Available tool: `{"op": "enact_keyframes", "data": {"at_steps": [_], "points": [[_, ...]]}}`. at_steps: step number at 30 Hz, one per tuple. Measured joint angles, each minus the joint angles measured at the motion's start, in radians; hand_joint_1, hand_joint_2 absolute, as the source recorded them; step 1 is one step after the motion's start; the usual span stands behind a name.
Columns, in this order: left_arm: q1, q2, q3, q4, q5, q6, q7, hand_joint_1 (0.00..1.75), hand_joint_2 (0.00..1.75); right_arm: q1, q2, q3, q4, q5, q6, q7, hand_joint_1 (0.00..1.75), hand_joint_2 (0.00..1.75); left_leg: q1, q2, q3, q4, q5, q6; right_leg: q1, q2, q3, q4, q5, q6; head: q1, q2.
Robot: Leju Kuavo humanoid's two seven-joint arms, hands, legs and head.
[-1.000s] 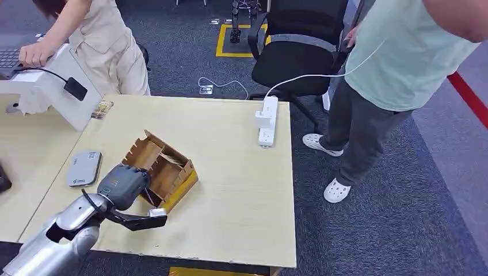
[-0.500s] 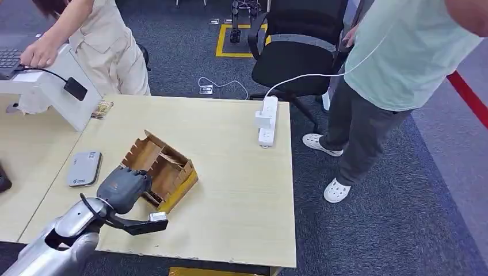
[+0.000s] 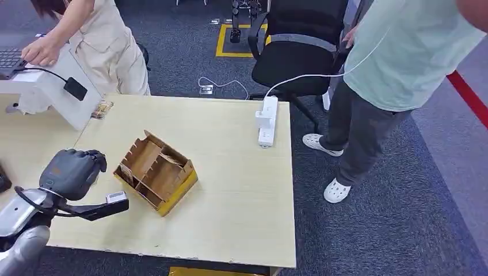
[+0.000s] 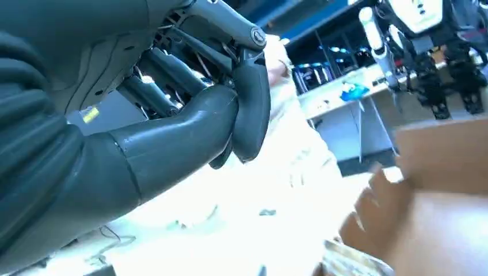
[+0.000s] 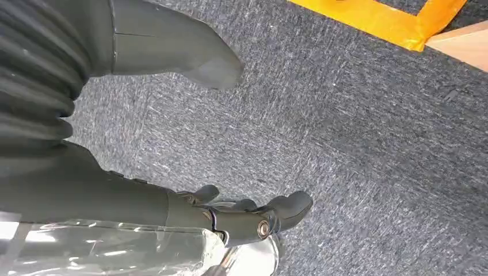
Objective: Pass the card to the sensor for recognition and then transmit it.
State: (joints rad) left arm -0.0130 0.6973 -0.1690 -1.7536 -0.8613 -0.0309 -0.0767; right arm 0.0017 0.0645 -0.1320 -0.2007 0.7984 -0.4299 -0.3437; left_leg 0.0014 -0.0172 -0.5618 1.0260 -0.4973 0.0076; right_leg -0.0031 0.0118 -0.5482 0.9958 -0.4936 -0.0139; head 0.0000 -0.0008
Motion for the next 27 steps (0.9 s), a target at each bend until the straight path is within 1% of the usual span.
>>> {"op": "enact_keyframes", "data": {"at_steps": [4,6,8,9,10,15,16,17,19,21,23,27], "points": [[0.014,0.005,0.028,-0.018,-0.005,-0.002,-0.002,1.75,1.75,0.000,0.000,-0.001,0.000,0.000,0.000,0.000,0.00,1.75,0.000,0.000,0.000,0.000,0.000,0.000,0.000,0.000,0.000,0.000,0.000,0.000,0.001,0.000],[0.025,0.016,0.038,-0.026,-0.003,-0.001,0.001,1.75,1.75,0.000,0.000,-0.001,0.000,0.000,0.000,0.000,0.00,1.75,0.000,0.000,0.000,0.000,0.000,0.000,0.000,0.000,0.000,0.000,0.000,0.000,0.001,0.000],[0.040,0.026,0.065,-0.039,0.007,-0.005,0.003,1.75,1.75,0.001,0.000,-0.002,0.000,0.000,0.000,0.000,0.00,1.75,0.000,0.001,0.000,0.000,0.000,0.000,0.000,0.000,0.000,0.000,0.000,0.000,0.000,0.000],[0.045,0.031,0.080,-0.045,0.013,-0.010,0.003,1.47,1.75,0.001,0.000,-0.003,0.001,0.000,0.000,0.000,0.00,1.75,0.000,0.000,0.000,0.000,0.000,0.000,0.000,0.000,0.000,0.000,0.000,0.000,0.001,0.000],[0.049,0.034,0.093,-0.050,0.017,-0.014,0.000,1.36,1.75,0.001,0.000,-0.004,0.002,0.001,0.000,-0.001,0.00,1.75,0.000,0.000,0.000,0.000,0.000,0.000,0.000,0.000,0.000,0.000,0.000,0.000,0.000,0.000],[0.061,0.035,0.114,-0.054,0.016,-0.035,-0.002,1.36,1.75,0.001,0.000,-0.008,0.002,0.005,0.001,-0.002,0.00,1.75,0.000,0.000,0.000,0.000,0.000,0.000,0.000,0.000,0.000,0.000,0.000,0.000,0.000,0.000],[0.062,0.035,0.116,-0.054,0.015,-0.036,-0.003,0.26,1.75,0.001,0.000,-0.008,0.002,0.006,0.001,-0.002,0.00,1.75,0.000,0.000,0.000,0.000,0.000,0.000,0.000,0.000,0.000,0.000,0.000,0.000,0.000,0.000],[0.063,0.035,0.116,-0.054,0.015,-0.037,-0.003,0.00,1.75,0.001,0.000,-0.008,0.002,0.006,0.001,-0.002,0.00,1.75,0.000,0.000,0.000,0.000,0.000,0.000,0.000,0.000,0.000,0.000,0.000,0.000,0.001,0.000],[0.064,0.035,0.118,-0.054,0.015,-0.039,-0.002,0.00,1.75,0.000,0.000,-0.010,0.002,0.006,0.001,-0.002,0.00,1.75,0.000,0.000,0.000,0.000,0.000,0.000,0.000,0.000,0.000,0.000,0.000,0.000,0.001,0.000],[0.066,0.037,0.118,-0.054,0.015,-0.060,-0.002,0.00,1.75,0.000,0.000,-0.011,0.002,0.009,0.001,-0.002,0.00,1.75,0.000,0.000,0.000,0.000,0.000,0.000,0.000,0.000,0.000,0.000,0.000,0.000,0.001,0.000],[0.078,0.054,0.118,-0.054,0.025,-0.089,-0.002,0.00,1.75,0.000,0.000,-0.014,0.002,0.014,0.002,0.001,0.00,1.75,0.000,0.001,0.000,0.000,0.000,0.000,0.000,0.001,0.000,0.000,0.000,0.000,0.001,0.000],[0.101,0.085,0.118,-0.054,0.061,-0.123,-0.010,0.00,1.75,-0.001,0.000,-0.015,0.002,0.018,0.003,0.009,0.00,1.75,0.000,0.000,0.000,0.000,0.000,0.000,0.000,0.000,0.000,0.000,0.000,0.000,0.000,0.000]]}}
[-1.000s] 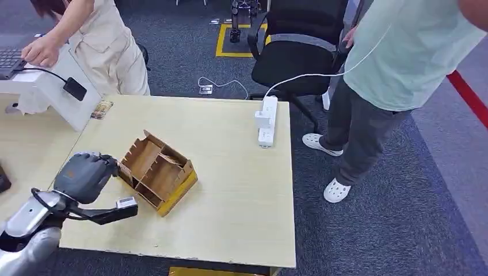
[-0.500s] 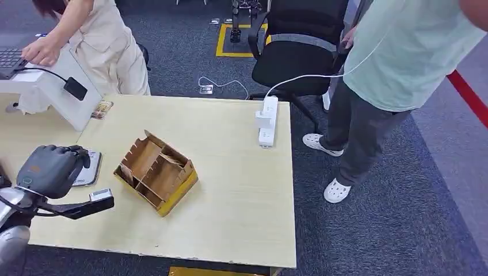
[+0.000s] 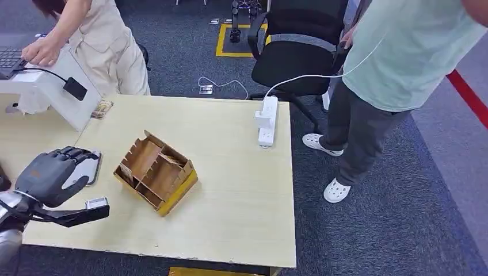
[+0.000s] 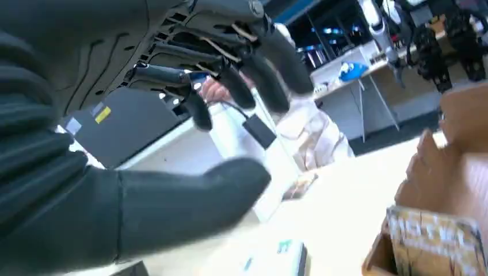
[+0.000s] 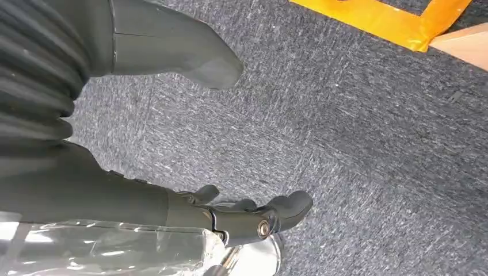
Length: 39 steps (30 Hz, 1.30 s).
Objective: Pass the card to the sensor for recognition and then transmit it.
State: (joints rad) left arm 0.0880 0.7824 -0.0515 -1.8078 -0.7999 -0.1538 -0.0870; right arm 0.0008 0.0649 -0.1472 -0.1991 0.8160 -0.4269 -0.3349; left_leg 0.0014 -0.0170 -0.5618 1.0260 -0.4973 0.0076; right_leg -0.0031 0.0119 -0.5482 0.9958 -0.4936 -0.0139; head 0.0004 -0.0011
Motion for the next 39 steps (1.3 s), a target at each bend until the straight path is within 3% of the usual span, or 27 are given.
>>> {"op": "enact_keyframes", "data": {"at_steps": [6,13,30,36,39], "points": [[0.055,0.048,-0.008,-0.022,0.071,-0.072,-0.029,0.00,1.75,-0.004,0.000,0.000,0.000,0.012,0.008,0.003,0.00,1.75,0.000,0.000,0.000,0.000,0.000,0.000,0.000,0.000,0.000,0.000,0.000,0.000,0.000,0.000],[0.102,0.119,-0.026,-0.040,0.120,-0.101,-0.026,0.00,1.75,-0.013,0.000,0.000,0.000,0.020,0.018,0.010,0.00,1.75,0.000,0.000,0.000,0.000,0.000,0.000,0.000,0.000,0.000,0.000,0.000,0.000,0.000,0.000],[0.121,0.154,-0.054,-0.048,0.168,-0.128,-0.031,0.00,1.75,-0.020,0.000,0.000,-0.001,0.034,0.022,0.015,0.00,1.75,0.000,0.000,0.000,0.000,0.000,0.000,0.000,0.000,0.000,0.000,0.000,0.000,0.000,0.000],[0.146,0.196,-0.084,-0.070,0.258,-0.137,-0.052,0.00,1.75,-0.027,0.000,0.000,-0.002,0.045,0.029,0.021,0.00,1.75,0.000,0.000,0.000,0.000,0.000,0.000,0.000,0.000,0.000,0.000,0.000,0.000,0.000,0.000],[0.142,0.194,-0.113,-0.078,0.251,-0.137,-0.099,0.00,1.75,-0.031,0.000,0.000,-0.002,0.053,0.036,0.023,0.00,1.75,0.000,0.000,0.000,0.000,0.000,0.000,0.000,0.000,0.000,0.000,0.000,0.000,0.000,0.000]]}}
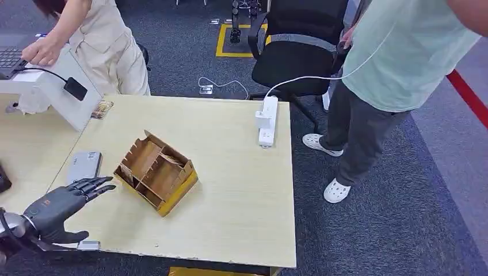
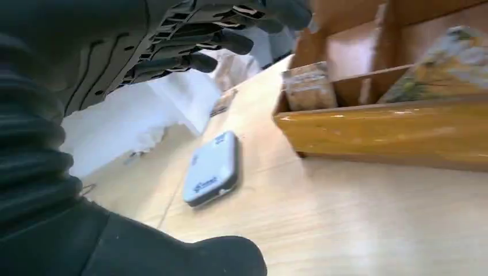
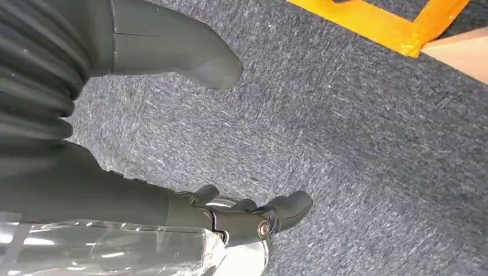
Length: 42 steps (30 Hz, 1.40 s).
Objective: Pass the card to the sensor for recognition and then transmit it.
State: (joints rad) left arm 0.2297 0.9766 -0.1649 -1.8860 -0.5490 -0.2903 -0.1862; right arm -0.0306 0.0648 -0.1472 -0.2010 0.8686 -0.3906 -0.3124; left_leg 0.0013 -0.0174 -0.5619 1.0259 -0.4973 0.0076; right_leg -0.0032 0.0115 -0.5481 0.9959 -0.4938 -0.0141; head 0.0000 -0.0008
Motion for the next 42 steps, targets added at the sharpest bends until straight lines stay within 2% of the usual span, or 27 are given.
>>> {"op": "enact_keyframes", "data": {"at_steps": [6,13,21,27,35,39,42], "points": [[-0.037,-0.029,-0.105,-0.001,-0.009,0.013,-0.024,0.00,1.75,-0.008,0.000,0.000,-0.001,0.006,0.000,0.006,0.00,1.75,0.000,0.000,0.000,0.000,0.000,0.000,0.000,0.000,0.000,0.000,0.000,0.000,0.000,0.000],[-0.063,-0.068,-0.185,0.001,-0.092,0.098,-0.021,0.00,1.75,-0.008,0.000,0.000,-0.001,0.008,0.000,0.006,0.00,1.75,0.000,0.000,0.000,0.000,0.000,0.000,0.000,0.000,0.000,0.000,0.000,0.000,0.001,0.000],[-0.095,-0.200,-0.260,0.028,-0.183,0.210,-0.033,0.00,1.75,-0.009,0.001,0.000,-0.001,0.013,-0.001,0.006,0.00,1.75,0.000,0.000,0.000,0.000,0.000,0.000,0.000,0.000,0.000,0.000,0.000,0.000,0.000,0.000],[-0.108,-0.262,-0.282,0.051,-0.212,0.246,-0.032,0.00,1.75,-0.009,0.001,0.000,-0.001,0.014,-0.002,0.006,0.00,1.75,0.000,0.000,0.000,0.000,0.000,0.000,0.000,0.000,0.000,0.000,0.000,0.000,0.000,0.000],[-0.113,-0.396,-0.281,0.080,-0.345,0.378,0.053,0.00,1.75,-0.001,0.002,-0.002,-0.001,0.006,-0.011,0.000,0.00,1.75,0.000,0.000,0.000,0.000,0.000,0.000,0.000,0.000,0.000,0.000,0.000,0.000,0.000,0.000],[-0.116,-0.446,-0.275,0.095,-0.373,0.396,0.071,0.00,1.75,0.003,0.002,-0.003,-0.001,0.005,-0.017,-0.002,0.00,1.75,0.000,0.000,0.000,0.000,0.000,0.000,0.000,0.000,0.000,0.000,0.000,0.000,0.000,0.000],[-0.117,-0.464,-0.272,0.103,-0.374,0.396,0.071,0.00,1.75,0.004,0.002,-0.003,-0.001,0.005,-0.017,-0.002,0.00,1.75,0.000,0.000,0.000,0.000,0.000,0.000,0.000,0.000,0.000,0.000,0.000,0.000,0.000,0.000]]}}
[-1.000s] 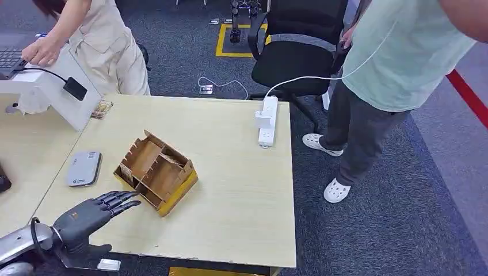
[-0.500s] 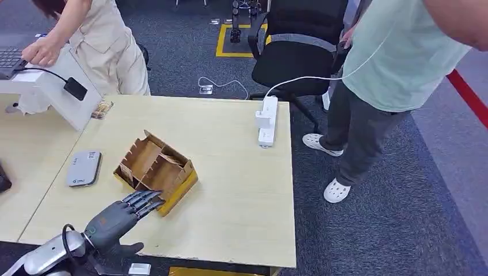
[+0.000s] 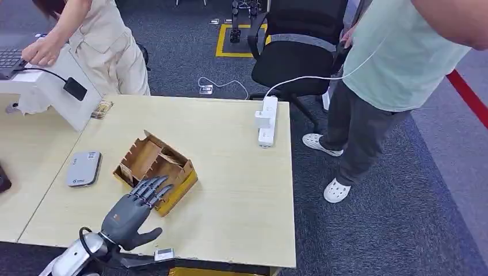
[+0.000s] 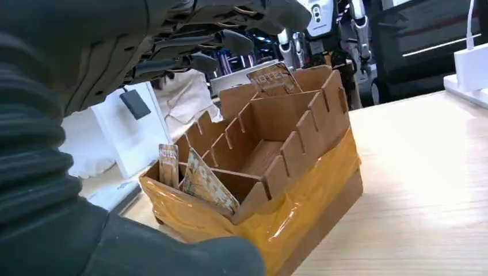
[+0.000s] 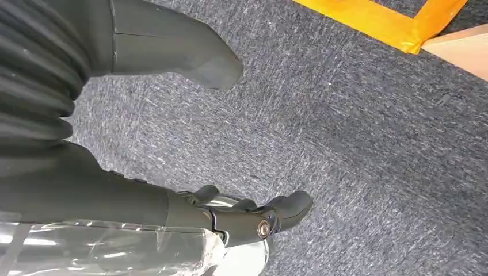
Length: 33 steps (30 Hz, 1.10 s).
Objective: Pass the card to the sensor for recognition and then transmit it.
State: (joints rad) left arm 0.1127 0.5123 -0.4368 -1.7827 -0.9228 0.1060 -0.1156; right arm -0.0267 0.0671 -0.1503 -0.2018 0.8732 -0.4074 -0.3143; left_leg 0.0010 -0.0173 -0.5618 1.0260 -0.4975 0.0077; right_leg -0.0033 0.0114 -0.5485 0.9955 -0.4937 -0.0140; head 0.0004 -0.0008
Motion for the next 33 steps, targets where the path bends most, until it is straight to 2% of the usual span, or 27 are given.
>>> {"op": "enact_keyframes", "data": {"at_steps": [5,16,33], "points": [[-0.001,-0.018,0.010,0.010,-0.007,0.004,0.003,0.00,1.75,0.000,0.000,0.000,0.000,0.000,0.000,0.000,0.00,1.75,0.000,0.000,0.000,0.000,0.000,0.000,0.000,0.000,0.000,0.000,0.000,0.000,0.000,0.000],[-0.011,-0.062,0.053,0.064,-0.127,0.034,0.076,0.00,1.75,0.004,0.000,-0.007,0.000,0.004,-0.002,-0.004,0.00,1.75,0.000,0.000,0.000,0.000,0.000,0.000,0.000,0.000,0.000,0.000,0.000,0.000,0.000,0.000],[-0.024,-0.089,0.088,0.127,-0.156,0.038,0.090,0.00,1.75,0.004,0.000,-0.014,0.000,0.010,-0.002,-0.011,0.00,1.75,0.000,0.000,0.000,0.000,0.000,0.000,0.000,0.000,0.000,0.000,0.000,0.000,0.000,0.000]]}}
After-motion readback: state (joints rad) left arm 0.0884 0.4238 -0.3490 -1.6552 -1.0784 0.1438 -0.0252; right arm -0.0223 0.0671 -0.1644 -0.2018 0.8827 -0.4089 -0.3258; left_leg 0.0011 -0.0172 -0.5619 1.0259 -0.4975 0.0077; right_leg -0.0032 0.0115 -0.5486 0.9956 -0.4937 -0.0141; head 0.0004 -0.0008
